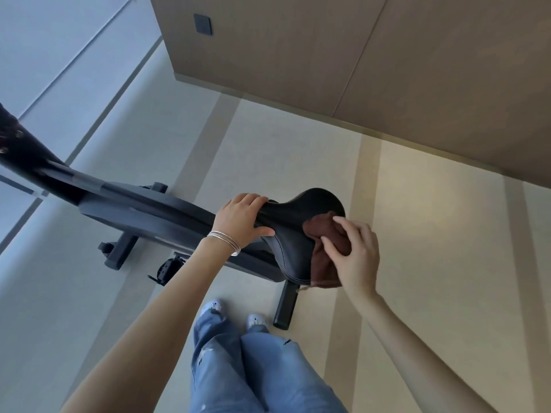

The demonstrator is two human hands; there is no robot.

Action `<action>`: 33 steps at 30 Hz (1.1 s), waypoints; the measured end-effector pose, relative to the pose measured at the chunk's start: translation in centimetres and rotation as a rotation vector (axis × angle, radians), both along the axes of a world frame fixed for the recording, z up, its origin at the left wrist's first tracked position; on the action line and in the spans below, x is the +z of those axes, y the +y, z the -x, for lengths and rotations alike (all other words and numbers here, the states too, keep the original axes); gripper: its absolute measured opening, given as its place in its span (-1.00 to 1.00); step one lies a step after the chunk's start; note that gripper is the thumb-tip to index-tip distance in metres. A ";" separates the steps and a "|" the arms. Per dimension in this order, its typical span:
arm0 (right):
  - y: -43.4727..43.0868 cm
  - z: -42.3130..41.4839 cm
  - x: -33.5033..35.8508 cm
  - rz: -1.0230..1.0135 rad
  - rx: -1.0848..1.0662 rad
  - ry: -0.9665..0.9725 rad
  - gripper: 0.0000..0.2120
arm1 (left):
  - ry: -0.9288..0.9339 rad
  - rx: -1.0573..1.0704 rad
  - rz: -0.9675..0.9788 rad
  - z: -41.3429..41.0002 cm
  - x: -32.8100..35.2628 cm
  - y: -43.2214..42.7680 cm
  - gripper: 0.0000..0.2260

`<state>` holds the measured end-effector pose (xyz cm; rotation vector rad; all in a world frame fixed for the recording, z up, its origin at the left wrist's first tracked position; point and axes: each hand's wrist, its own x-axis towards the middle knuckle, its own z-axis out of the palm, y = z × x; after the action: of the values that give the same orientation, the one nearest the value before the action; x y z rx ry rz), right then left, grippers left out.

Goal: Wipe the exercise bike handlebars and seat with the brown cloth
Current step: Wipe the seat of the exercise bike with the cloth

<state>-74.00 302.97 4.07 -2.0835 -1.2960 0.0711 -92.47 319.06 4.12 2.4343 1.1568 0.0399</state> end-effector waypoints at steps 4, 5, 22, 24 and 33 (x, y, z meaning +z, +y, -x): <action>-1.8 3.2 -0.2 0.007 -0.006 -0.025 -0.63 | -0.015 0.016 0.017 0.0 -0.1 0.0 -0.40; -2.0 3.8 -0.1 0.015 0.030 -0.051 -0.64 | -0.025 0.022 0.019 0.1 -0.1 0.0 -0.40; 7.2 -6.4 0.2 0.162 -0.234 0.129 -0.66 | -0.103 0.073 0.076 0.1 -0.6 -0.2 -0.43; 6.2 -5.7 0.2 0.110 -0.212 0.157 -0.66 | -0.094 0.071 0.075 0.2 -0.7 -0.1 -0.43; -3.8 3.1 -1.0 -0.108 -0.063 0.147 -0.67 | -0.091 0.061 0.049 0.4 -0.9 -0.1 -0.41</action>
<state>-77.09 299.16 3.12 -1.9868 -1.1208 0.1214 -92.86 319.01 3.21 2.3289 1.1771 0.1381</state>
